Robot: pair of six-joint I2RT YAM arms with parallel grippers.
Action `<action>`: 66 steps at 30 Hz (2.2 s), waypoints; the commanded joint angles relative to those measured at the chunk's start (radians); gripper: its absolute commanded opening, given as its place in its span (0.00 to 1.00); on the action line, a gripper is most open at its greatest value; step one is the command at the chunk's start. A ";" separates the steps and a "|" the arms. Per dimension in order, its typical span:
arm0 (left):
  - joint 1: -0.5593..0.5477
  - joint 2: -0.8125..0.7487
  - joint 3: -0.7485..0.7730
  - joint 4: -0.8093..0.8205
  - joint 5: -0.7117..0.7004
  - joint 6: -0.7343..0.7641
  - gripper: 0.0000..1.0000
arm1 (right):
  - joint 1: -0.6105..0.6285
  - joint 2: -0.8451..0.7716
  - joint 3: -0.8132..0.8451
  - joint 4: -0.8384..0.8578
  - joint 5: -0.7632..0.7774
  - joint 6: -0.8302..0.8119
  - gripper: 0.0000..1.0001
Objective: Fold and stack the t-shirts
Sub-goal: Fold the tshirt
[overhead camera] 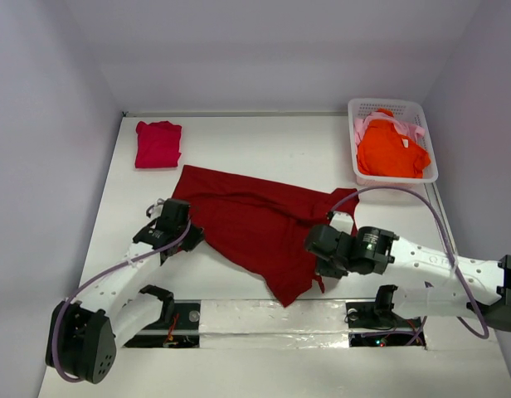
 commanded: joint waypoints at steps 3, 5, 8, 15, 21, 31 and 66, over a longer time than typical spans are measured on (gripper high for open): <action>-0.004 0.059 0.099 0.036 -0.028 0.096 0.00 | -0.037 -0.019 0.071 -0.035 0.099 -0.024 0.00; -0.004 0.084 0.107 0.060 -0.005 0.113 0.00 | -0.046 0.002 0.084 -0.027 0.108 -0.036 0.00; -0.004 0.124 0.110 0.109 0.024 0.130 0.00 | -0.072 0.027 0.101 -0.026 0.141 -0.061 0.00; -0.004 0.191 0.145 0.135 0.023 0.200 0.00 | -0.172 0.041 0.141 0.014 0.196 -0.150 0.00; -0.004 0.237 0.202 0.135 -0.007 0.272 0.00 | -0.250 0.059 0.156 0.029 0.236 -0.222 0.00; 0.025 0.337 0.231 0.204 0.088 0.329 0.00 | -0.314 0.119 0.153 0.117 0.234 -0.289 0.00; 0.062 0.589 0.486 0.359 -0.011 0.478 0.00 | -0.540 0.301 0.337 0.249 0.305 -0.532 0.00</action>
